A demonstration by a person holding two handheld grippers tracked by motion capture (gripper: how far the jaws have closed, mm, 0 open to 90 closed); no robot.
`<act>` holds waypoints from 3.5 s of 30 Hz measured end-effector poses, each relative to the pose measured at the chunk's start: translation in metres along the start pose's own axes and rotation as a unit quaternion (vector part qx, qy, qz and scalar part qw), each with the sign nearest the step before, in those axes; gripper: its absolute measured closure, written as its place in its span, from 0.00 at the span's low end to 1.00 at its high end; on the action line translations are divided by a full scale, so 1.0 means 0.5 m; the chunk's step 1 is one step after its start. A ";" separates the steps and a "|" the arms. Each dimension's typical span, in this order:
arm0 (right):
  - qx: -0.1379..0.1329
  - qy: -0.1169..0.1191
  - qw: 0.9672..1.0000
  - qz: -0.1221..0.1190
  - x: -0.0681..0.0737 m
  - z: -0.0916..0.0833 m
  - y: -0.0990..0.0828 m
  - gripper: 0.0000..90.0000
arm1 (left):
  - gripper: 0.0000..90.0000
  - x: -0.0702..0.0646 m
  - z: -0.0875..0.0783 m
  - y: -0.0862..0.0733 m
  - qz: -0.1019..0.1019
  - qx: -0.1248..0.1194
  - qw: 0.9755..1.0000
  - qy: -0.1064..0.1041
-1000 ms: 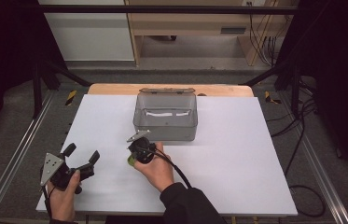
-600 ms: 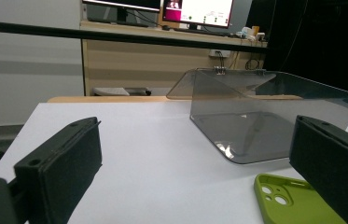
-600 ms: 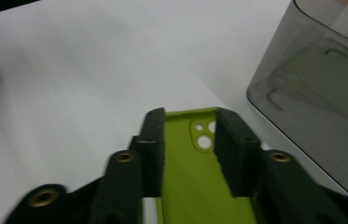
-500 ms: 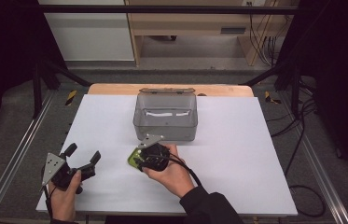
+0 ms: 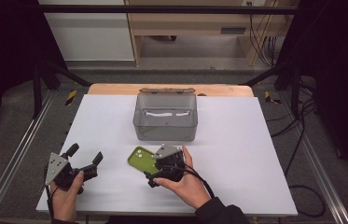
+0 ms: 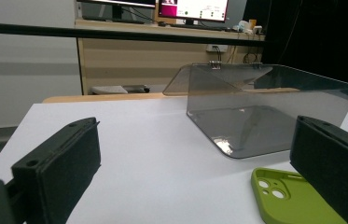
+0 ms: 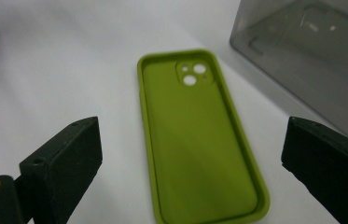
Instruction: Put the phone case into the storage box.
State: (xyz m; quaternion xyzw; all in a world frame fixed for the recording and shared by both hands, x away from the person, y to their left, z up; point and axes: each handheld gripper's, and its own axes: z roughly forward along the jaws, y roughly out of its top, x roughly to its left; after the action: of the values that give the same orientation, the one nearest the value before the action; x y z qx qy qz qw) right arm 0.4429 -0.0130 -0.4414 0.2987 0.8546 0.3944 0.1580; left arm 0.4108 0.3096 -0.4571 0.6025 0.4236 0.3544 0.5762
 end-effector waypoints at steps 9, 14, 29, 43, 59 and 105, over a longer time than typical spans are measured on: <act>0.038 0.031 0.999 -0.007 0.009 0.008 -0.054 0.12 | 0.01 -0.007 0.002 0.000 0.012 0.004 1.000 -0.006; 0.045 0.038 0.998 -0.014 0.015 0.012 -0.063 0.18 | 0.01 -0.009 0.004 0.000 0.014 0.006 1.000 -0.007; 0.043 0.055 0.996 -0.053 0.034 0.024 -0.067 0.75 | 0.01 -0.012 0.005 -0.001 0.016 0.009 1.000 -0.011; 0.041 0.023 0.995 -0.088 0.037 0.025 -0.069 0.93 | 0.02 -0.016 0.007 -0.002 0.018 0.013 1.000 -0.013; 0.032 0.027 0.997 -0.062 0.033 0.024 -0.073 0.98 | 0.02 -0.019 0.006 -0.002 0.015 0.017 1.000 -0.016; -0.216 0.058 0.972 0.068 0.113 0.020 -0.004 0.98 | 0.11 -0.094 0.016 0.003 -0.147 0.004 0.987 -0.059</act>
State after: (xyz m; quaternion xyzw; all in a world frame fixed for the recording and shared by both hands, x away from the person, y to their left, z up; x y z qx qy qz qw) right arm 0.4038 0.0277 -0.4511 0.2917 0.7346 0.5960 0.1419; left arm 0.3999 0.2632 -0.4532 0.5562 0.4738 0.2279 0.6436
